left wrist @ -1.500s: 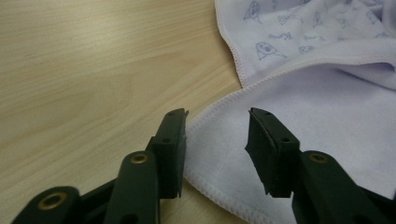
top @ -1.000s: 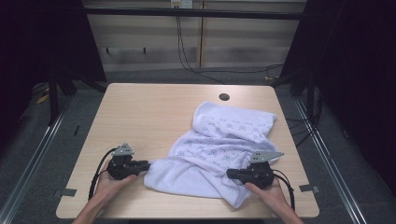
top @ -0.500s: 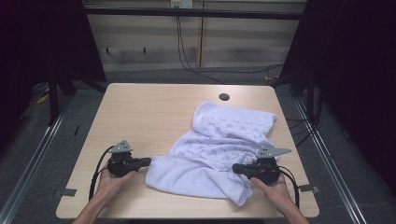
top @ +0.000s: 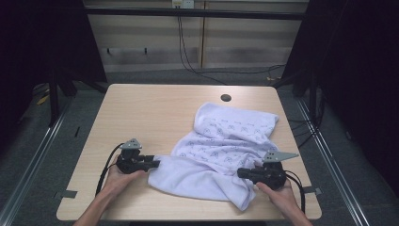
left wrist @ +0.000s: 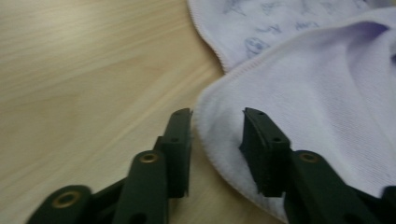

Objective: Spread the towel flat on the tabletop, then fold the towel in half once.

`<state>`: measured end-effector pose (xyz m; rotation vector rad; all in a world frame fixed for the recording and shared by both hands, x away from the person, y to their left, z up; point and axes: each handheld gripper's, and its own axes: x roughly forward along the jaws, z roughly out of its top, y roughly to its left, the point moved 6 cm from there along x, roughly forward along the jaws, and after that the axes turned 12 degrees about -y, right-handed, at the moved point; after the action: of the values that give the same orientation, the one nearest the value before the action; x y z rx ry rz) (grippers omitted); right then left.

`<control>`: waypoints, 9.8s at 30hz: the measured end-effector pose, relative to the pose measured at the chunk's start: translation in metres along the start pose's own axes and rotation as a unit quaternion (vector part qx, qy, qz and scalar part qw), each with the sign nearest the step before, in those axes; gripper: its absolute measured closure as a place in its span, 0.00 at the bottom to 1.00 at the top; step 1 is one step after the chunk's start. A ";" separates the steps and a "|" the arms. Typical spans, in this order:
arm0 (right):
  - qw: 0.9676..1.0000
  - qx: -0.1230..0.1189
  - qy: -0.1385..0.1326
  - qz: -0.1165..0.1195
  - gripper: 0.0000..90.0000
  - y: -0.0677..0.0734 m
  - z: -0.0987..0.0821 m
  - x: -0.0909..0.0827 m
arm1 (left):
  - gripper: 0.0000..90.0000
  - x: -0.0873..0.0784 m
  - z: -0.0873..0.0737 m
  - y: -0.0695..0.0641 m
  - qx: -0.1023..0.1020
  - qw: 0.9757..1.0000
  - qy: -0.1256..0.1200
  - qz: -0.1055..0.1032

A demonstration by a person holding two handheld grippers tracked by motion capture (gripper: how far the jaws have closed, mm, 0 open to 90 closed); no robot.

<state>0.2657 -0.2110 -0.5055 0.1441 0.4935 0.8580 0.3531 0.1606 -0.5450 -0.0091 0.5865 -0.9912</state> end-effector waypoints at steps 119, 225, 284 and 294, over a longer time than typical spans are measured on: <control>0.994 -0.010 0.102 -0.049 0.96 0.022 -0.039 -0.031 | 0.89 -0.057 -0.046 -0.069 -0.004 0.996 0.062 -0.066; 0.990 -0.063 0.115 -0.041 0.99 -0.020 -0.034 -0.001 | 1.00 -0.026 -0.023 -0.046 0.026 0.998 0.055 -0.015; 0.997 -0.001 0.033 -0.072 0.96 -0.089 0.021 0.042 | 0.88 0.026 0.020 -0.018 0.024 0.999 0.002 -0.022; 0.998 0.000 -0.003 -0.066 0.97 -0.088 0.048 0.025 | 0.93 -0.010 0.054 -0.002 0.000 0.995 -0.093 -0.017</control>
<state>0.3629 -0.2463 -0.5005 0.1135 0.4918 0.7283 0.3728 0.1538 -0.4935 -0.1109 0.4160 -1.0111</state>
